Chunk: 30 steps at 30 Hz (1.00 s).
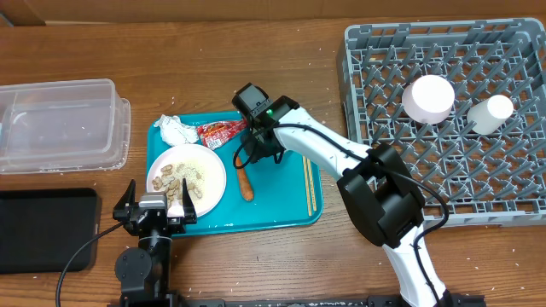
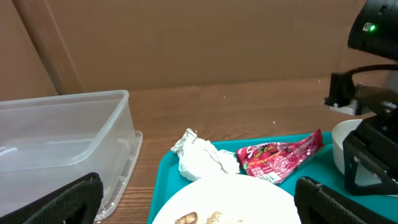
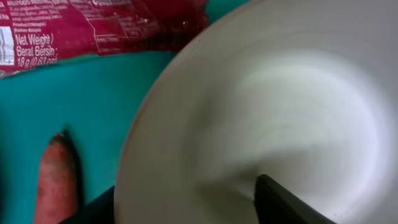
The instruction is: Sort waste into correct bins and load items into the dishwasher
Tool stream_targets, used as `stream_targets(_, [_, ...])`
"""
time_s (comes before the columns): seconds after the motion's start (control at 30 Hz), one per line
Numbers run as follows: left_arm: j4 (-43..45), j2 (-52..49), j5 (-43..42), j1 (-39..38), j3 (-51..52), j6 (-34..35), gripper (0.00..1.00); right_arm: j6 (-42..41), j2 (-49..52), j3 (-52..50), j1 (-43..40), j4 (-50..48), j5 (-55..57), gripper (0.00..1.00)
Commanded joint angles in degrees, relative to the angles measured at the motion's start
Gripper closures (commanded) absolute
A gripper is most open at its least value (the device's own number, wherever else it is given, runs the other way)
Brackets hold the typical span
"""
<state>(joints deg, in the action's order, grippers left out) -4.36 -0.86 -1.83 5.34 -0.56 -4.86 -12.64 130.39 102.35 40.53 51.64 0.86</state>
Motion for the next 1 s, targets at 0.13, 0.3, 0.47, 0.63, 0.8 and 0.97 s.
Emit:
stream_targets(0.13, [-0.04,0.59,0.35,0.37,0.26,0.15,0.0,-2.38,-0.85,2.58,0.0,2.75,-0.07,0.69])
stream_targets(0.3, [-0.04,0.59,0.35,0.37,0.26,0.17,0.0,-2.38,-3.3,7.45,0.0,7.43,-0.07,0.82])
stream_targets(0.47, [-0.04,0.59,0.35,0.37,0.26,0.15,0.0,-2.36,-7.61,13.64,-0.85,12.22,0.17,0.96])
stream_targets(0.63, [-0.04,0.59,0.35,0.37,0.26,0.17,0.0,-2.36,-11.89,17.53,-3.45,15.47,0.59,0.96])
stream_targets(0.8, [-0.04,0.59,0.35,0.37,0.26,0.15,0.0,-2.38,-18.05,17.68,-10.27,17.51,0.52,0.96])
stream_targets(0.97, [-0.04,0.59,0.35,0.37,0.26,0.15,0.0,-2.32,-23.69,17.68,-24.83,18.4,-5.99,0.96])
